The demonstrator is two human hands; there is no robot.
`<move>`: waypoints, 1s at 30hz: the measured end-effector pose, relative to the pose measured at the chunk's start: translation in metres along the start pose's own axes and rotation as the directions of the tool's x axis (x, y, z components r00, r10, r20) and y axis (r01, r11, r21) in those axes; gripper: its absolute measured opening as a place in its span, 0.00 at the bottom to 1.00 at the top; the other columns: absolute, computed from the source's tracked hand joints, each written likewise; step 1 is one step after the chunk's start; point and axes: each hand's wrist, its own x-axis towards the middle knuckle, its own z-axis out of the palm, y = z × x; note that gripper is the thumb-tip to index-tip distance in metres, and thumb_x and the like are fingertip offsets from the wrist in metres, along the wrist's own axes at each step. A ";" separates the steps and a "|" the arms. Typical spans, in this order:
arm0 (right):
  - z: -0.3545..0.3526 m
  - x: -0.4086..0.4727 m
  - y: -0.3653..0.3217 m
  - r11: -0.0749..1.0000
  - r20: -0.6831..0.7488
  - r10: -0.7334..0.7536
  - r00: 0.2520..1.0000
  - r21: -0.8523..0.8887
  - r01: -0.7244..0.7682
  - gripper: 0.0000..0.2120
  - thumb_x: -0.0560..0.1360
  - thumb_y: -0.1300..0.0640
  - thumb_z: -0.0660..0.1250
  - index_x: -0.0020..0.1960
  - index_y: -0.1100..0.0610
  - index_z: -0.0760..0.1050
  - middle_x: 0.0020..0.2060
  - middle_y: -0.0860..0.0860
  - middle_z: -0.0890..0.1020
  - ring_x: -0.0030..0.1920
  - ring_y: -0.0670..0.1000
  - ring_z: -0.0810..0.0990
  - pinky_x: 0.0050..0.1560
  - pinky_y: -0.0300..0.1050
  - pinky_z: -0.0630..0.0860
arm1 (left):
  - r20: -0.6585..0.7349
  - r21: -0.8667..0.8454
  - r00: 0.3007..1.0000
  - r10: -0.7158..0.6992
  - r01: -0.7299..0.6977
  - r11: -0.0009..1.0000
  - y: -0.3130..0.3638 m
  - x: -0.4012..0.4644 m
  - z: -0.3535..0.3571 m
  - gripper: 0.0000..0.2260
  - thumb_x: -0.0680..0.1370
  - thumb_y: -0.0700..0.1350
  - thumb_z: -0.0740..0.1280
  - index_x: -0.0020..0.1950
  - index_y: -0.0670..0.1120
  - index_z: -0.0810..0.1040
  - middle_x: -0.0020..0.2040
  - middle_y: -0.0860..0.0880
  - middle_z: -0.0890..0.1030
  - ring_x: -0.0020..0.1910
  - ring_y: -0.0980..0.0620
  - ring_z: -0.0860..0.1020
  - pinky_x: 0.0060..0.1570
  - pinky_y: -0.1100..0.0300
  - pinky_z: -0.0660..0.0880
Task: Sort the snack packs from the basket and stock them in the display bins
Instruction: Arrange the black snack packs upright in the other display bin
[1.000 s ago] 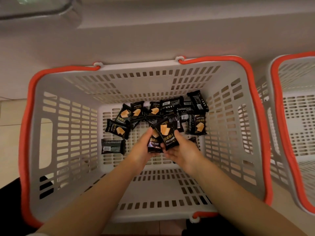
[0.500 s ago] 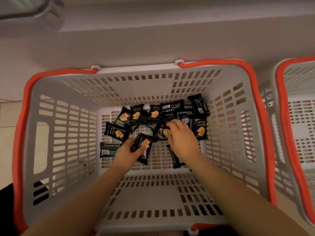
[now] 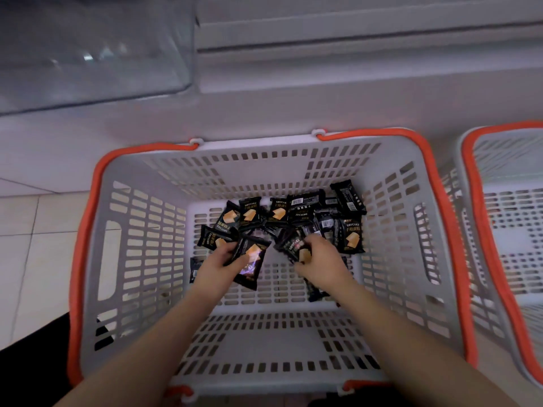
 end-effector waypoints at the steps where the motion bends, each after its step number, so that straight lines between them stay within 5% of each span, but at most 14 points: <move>1: -0.012 -0.009 -0.005 0.987 0.000 0.012 1.000 0.160 -0.012 0.24 0.72 0.58 0.69 0.65 0.57 0.65 0.57 0.53 0.76 0.51 0.48 0.74 0.42 0.33 0.72 | 0.024 -0.039 0.999 0.028 -0.027 0.999 0.009 -0.005 -0.002 0.07 0.76 0.46 0.68 0.52 0.55 0.78 0.47 0.54 0.83 0.42 0.58 0.81 0.38 0.64 0.72; 3: -0.037 -0.032 -0.018 0.960 -0.038 -0.069 0.997 0.269 0.077 0.23 0.71 0.57 0.71 0.62 0.53 0.66 0.53 0.46 0.75 0.52 0.43 0.73 0.42 0.33 0.67 | 0.073 -0.102 0.995 0.075 -0.067 0.993 0.029 -0.020 -0.007 0.08 0.75 0.45 0.68 0.51 0.57 0.80 0.44 0.54 0.84 0.33 0.54 0.79 0.32 0.60 0.72; 5: -0.062 -0.056 -0.033 0.963 -0.067 -0.209 0.976 0.157 0.218 0.21 0.70 0.53 0.73 0.58 0.47 0.66 0.53 0.41 0.73 0.55 0.42 0.72 0.53 0.37 0.68 | 0.102 -0.115 0.985 0.138 -0.126 0.985 0.049 -0.036 -0.012 0.09 0.73 0.48 0.71 0.52 0.57 0.81 0.44 0.52 0.84 0.33 0.46 0.76 0.33 0.53 0.71; 9: -0.104 -0.101 -0.072 0.909 -0.068 -0.417 0.907 -0.040 0.415 0.18 0.72 0.54 0.70 0.58 0.45 0.68 0.56 0.43 0.75 0.58 0.44 0.70 0.55 0.40 0.67 | 0.149 -0.081 0.945 0.292 -0.283 0.956 0.084 -0.068 -0.023 0.07 0.74 0.43 0.70 0.51 0.51 0.80 0.47 0.53 0.83 0.41 0.57 0.81 0.42 0.66 0.74; 12: -0.128 -0.130 -0.099 0.852 -0.069 -0.517 0.853 -0.137 0.505 0.17 0.72 0.56 0.69 0.59 0.48 0.70 0.53 0.42 0.74 0.54 0.43 0.68 0.51 0.37 0.63 | 0.216 -0.030 0.907 0.361 -0.364 0.931 0.113 -0.099 -0.034 0.05 0.74 0.38 0.68 0.46 0.48 0.77 0.42 0.47 0.83 0.38 0.56 0.80 0.39 0.63 0.74; 15: -0.145 -0.152 -0.123 0.836 -0.044 -0.537 0.843 -0.159 0.524 0.15 0.72 0.57 0.70 0.55 0.46 0.70 0.54 0.46 0.76 0.55 0.45 0.70 0.55 0.40 0.66 | 0.298 0.041 0.854 0.427 -0.459 0.888 0.145 -0.129 -0.051 0.06 0.75 0.34 0.66 0.46 0.45 0.77 0.42 0.44 0.81 0.40 0.54 0.78 0.43 0.64 0.73; 19: -0.163 -0.175 -0.153 0.801 -0.100 -0.593 0.799 -0.179 0.572 0.16 0.68 0.56 0.74 0.49 0.45 0.69 0.46 0.36 0.71 0.53 0.44 0.69 0.59 0.39 0.65 | 0.315 0.031 0.827 0.465 -0.499 0.866 0.177 -0.158 -0.073 0.03 0.76 0.38 0.66 0.44 0.45 0.78 0.37 0.47 0.79 0.33 0.57 0.77 0.32 0.67 0.72; 22: -0.170 -0.187 -0.169 0.798 -0.068 -0.598 0.799 -0.150 0.584 0.15 0.67 0.54 0.74 0.46 0.44 0.69 0.57 0.41 0.73 0.59 0.44 0.69 0.60 0.42 0.66 | 0.296 -0.008 0.850 0.436 -0.455 0.891 0.189 -0.173 -0.087 0.03 0.77 0.42 0.65 0.43 0.46 0.77 0.33 0.49 0.77 0.30 0.56 0.75 0.28 0.66 0.71; 26: -0.170 -0.201 -0.185 0.827 0.067 -0.562 0.825 0.024 0.561 0.15 0.69 0.58 0.71 0.45 0.44 0.66 0.41 0.40 0.75 0.39 0.38 0.73 0.45 0.37 0.70 | 0.322 0.017 0.842 0.433 -0.462 0.887 0.202 -0.188 -0.099 0.04 0.74 0.48 0.68 0.43 0.48 0.79 0.32 0.53 0.80 0.30 0.59 0.77 0.31 0.65 0.73; 30: -0.167 -0.206 -0.204 0.839 0.091 -0.537 0.838 0.154 0.521 0.21 0.69 0.60 0.70 0.54 0.42 0.66 0.44 0.43 0.76 0.38 0.39 0.74 0.48 0.37 0.72 | 0.345 -0.015 0.847 0.405 -0.426 0.904 0.211 -0.200 -0.115 0.21 0.69 0.64 0.64 0.46 0.47 0.79 0.40 0.48 0.83 0.39 0.55 0.81 0.43 0.61 0.75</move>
